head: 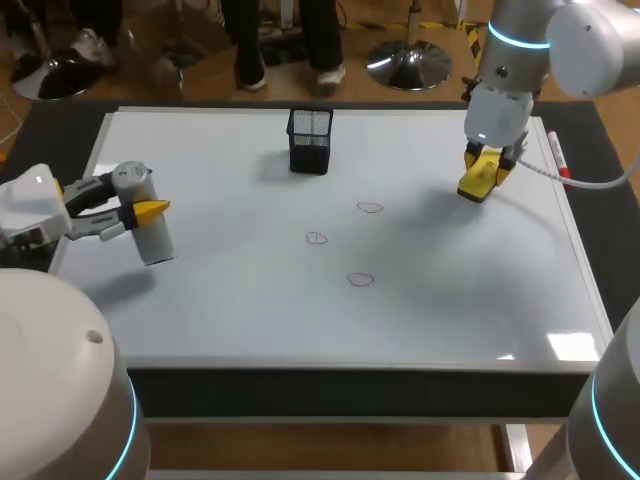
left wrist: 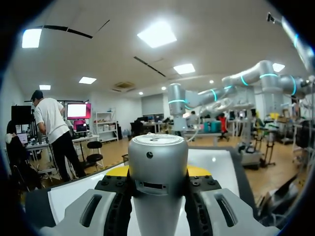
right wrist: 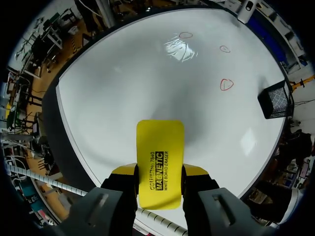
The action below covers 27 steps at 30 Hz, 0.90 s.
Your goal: Pick up the inspection probe, press it on each red-marked spot on the whiteboard one by one, put down the probe, pick up the eraser, and wipe off all the red marks.
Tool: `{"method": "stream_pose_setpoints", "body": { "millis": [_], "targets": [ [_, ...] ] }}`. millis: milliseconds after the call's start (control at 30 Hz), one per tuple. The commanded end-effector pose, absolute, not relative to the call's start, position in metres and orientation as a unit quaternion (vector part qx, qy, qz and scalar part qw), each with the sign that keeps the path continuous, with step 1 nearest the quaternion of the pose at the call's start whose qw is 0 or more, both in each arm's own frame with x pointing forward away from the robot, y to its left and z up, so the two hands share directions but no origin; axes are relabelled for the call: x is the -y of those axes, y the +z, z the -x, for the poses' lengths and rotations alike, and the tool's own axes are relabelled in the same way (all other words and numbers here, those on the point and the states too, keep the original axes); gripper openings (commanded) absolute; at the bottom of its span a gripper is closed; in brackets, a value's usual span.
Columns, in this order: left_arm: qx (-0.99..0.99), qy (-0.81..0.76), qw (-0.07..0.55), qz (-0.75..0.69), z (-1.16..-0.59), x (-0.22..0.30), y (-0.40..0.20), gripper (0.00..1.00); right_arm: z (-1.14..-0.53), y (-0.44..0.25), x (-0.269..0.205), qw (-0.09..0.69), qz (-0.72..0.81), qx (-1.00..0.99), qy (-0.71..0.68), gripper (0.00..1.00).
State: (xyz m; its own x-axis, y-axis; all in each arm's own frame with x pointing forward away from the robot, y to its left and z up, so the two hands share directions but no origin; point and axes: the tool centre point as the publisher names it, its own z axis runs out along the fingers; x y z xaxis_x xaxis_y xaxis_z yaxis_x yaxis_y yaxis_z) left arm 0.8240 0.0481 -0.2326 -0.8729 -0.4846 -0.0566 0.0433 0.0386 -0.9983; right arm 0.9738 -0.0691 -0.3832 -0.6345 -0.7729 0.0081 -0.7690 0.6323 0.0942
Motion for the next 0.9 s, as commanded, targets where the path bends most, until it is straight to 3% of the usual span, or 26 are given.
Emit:
{"method": "stream_pose_setpoints", "body": {
  "millis": [33,800,900],
  "targets": [
    [-0.694,-0.674,0.196,0.160,-0.818,-0.054,-0.230,0.00,-0.974,-0.382,0.070,0.024,-0.428,0.903,-0.039,0.00],
    [-0.694,-0.674,0.196,0.160,-0.818,-0.054,-0.230,0.00,-0.974,-0.382,0.070,0.024,-0.428,0.903,-0.039,0.00],
    [-0.694,-0.674,0.196,0.160,-0.818,-0.054,-0.230,0.00,-0.966,-0.375,0.049,0.020,-0.450,0.892,-0.033,0.00]
  ]
}}
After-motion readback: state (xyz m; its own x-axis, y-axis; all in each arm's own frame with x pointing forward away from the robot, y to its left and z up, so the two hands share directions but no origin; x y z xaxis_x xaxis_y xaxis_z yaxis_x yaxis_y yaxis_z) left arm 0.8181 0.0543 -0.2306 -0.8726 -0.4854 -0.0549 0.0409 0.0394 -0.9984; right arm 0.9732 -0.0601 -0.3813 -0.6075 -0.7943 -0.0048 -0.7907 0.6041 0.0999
